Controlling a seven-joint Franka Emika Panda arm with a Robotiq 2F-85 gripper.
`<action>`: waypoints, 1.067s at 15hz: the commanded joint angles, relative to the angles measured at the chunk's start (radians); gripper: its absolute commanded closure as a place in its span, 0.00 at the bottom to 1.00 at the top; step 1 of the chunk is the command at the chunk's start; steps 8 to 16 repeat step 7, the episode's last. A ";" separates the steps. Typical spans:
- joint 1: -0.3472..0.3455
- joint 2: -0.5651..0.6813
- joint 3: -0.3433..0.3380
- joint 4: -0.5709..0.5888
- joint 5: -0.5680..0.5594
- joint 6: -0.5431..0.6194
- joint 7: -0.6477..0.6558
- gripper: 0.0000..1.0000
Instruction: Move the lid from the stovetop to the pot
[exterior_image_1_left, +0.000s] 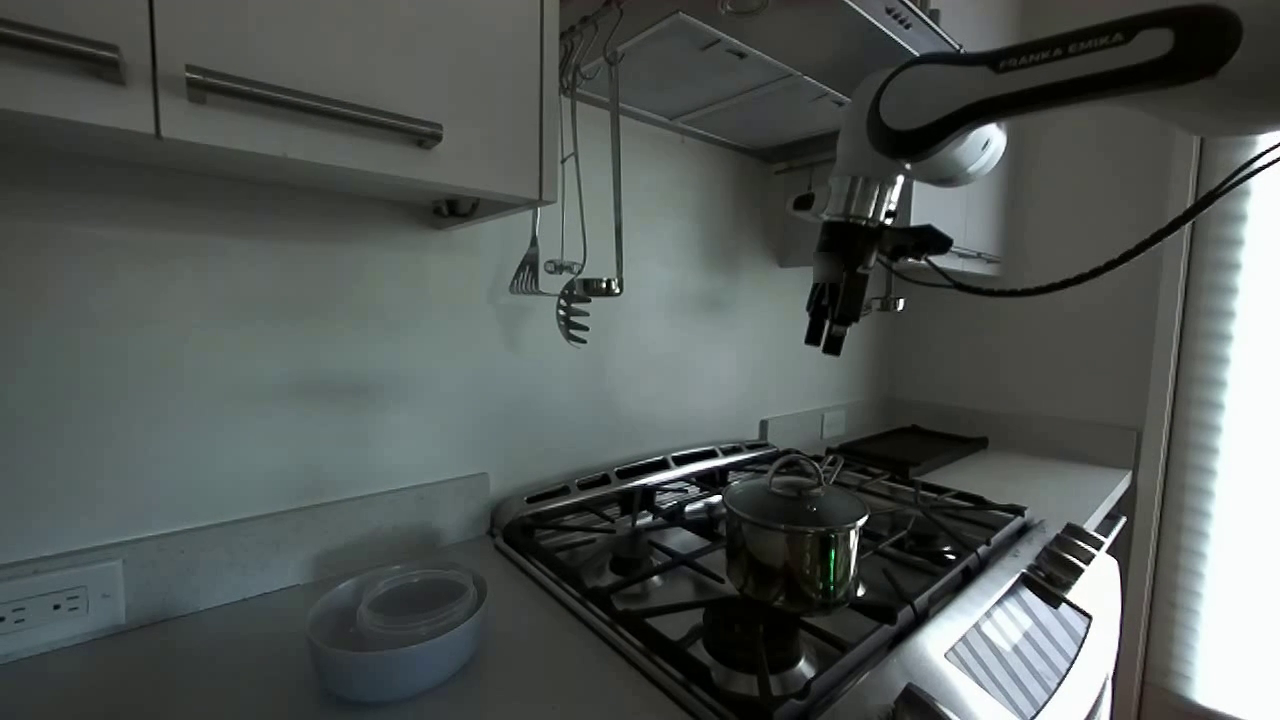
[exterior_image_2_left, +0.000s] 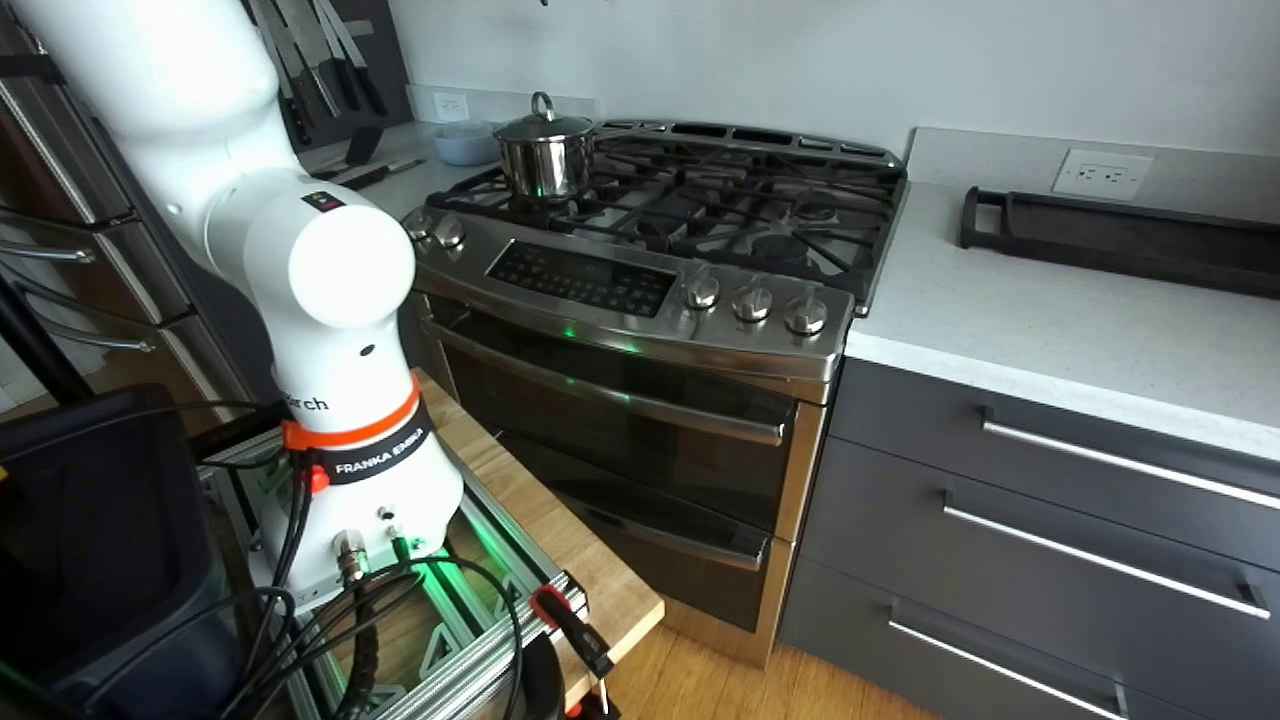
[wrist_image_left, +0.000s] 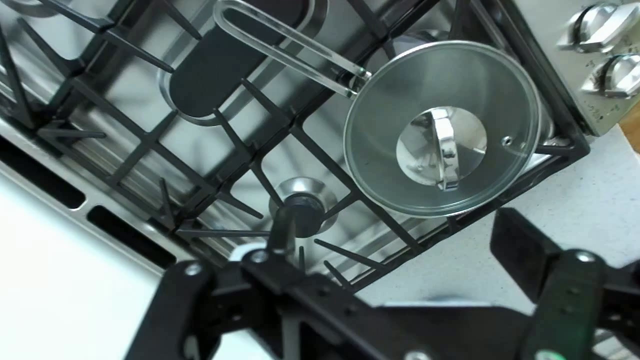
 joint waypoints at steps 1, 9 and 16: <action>-0.007 -0.065 -0.027 -0.011 -0.012 -0.019 0.018 0.00; 0.001 -0.051 -0.034 0.007 -0.003 -0.009 0.005 0.00; 0.001 -0.051 -0.034 0.007 -0.003 -0.009 0.005 0.00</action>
